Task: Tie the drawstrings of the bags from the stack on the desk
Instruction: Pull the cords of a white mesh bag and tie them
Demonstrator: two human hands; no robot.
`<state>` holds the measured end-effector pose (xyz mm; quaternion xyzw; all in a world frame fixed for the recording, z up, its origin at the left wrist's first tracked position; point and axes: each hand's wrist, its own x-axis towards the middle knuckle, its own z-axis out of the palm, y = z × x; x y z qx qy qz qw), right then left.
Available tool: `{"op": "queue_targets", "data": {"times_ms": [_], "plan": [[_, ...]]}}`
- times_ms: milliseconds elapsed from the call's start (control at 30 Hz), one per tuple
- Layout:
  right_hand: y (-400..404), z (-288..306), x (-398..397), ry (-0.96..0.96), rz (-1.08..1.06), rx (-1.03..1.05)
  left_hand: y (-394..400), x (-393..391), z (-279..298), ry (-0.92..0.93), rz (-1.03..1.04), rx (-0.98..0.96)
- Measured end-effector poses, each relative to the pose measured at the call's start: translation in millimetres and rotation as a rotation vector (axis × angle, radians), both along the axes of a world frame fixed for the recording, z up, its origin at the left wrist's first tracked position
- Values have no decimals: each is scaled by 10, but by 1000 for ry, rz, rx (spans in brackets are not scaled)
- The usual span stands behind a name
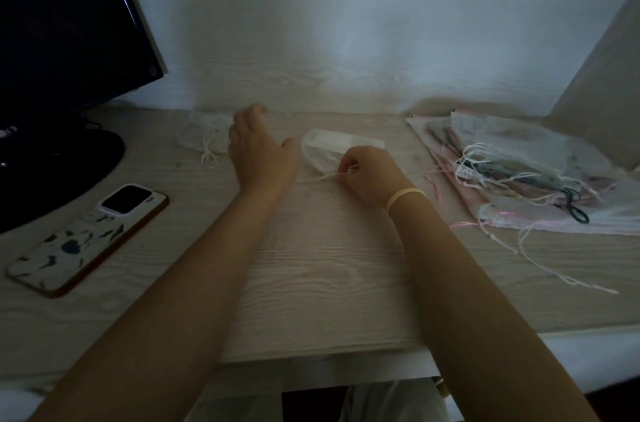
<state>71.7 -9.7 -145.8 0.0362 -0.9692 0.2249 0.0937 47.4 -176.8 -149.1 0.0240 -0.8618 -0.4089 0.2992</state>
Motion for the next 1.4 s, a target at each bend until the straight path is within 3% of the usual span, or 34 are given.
{"op": "queue_targets", "data": {"times_ms": [133,200,333,433,567,833,933,1233,1400], "plan": [[-18,-12,-22,72,9,-29,182,86,-24,-298,-415,-6],[-33,8,-29,108,-5,-96,249,108,-41,-309,-418,31],[-41,30,-37,216,-49,-186,279,101,49,-299,-324,423],[-42,9,-54,251,-65,-197,226,71,66,-386,-299,369],[-49,4,-49,248,-69,-178,166,128,97,-542,-429,255],[-107,-17,-24,138,4,-118,133,164,129,-435,-558,566],[-113,-10,-14,124,25,-138,130,182,96,-406,-607,508],[6,10,-23,170,-113,-168,48,51,7,-289,-409,412],[-54,29,-2,87,-77,-121,90,64,-7,-289,-499,140]]}}
